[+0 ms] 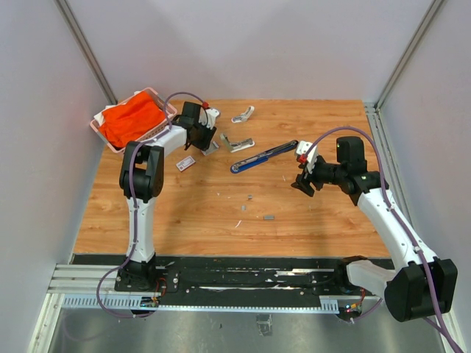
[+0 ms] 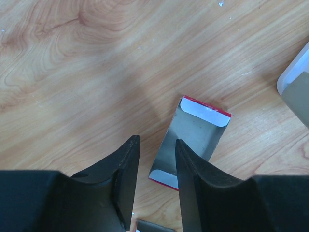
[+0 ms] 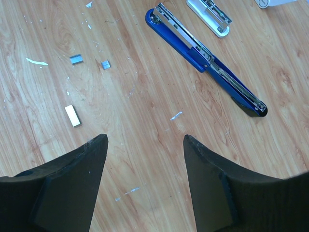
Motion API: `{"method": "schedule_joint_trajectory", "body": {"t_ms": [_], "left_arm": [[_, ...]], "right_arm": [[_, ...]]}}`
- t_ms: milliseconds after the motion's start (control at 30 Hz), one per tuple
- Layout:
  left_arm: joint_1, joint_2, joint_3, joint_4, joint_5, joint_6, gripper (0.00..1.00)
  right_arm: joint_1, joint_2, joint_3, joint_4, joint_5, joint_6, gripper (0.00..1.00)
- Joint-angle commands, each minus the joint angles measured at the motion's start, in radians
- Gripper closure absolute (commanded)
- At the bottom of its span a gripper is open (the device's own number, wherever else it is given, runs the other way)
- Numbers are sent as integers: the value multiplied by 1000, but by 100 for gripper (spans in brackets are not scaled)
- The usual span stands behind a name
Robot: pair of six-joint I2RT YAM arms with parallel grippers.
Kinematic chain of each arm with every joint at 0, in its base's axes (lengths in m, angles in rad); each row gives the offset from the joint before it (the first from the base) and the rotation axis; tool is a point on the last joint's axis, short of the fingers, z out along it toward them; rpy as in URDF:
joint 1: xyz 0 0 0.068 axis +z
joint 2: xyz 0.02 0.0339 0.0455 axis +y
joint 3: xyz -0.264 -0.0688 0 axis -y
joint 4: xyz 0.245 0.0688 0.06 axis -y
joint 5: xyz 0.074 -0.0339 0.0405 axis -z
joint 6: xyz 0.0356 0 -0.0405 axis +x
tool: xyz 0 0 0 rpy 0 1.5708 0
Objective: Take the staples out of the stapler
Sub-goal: Move the staple box to the center of the board.
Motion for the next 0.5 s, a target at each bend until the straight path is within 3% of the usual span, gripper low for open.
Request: {"method": "schedule_joint_trajectory", "body": {"t_ms": [0,233,467], "left_arm": [[0,13,28,-25,27,13,62],[0,10,26,-39,42,22,80],[0,-20,-1,-43,62,24,90]], "right_arm": [[8,7,-8,2,7,-12,34],[8,5,-6,1,7,-10,34],[7,1,-7,2,5,-9,34]]}}
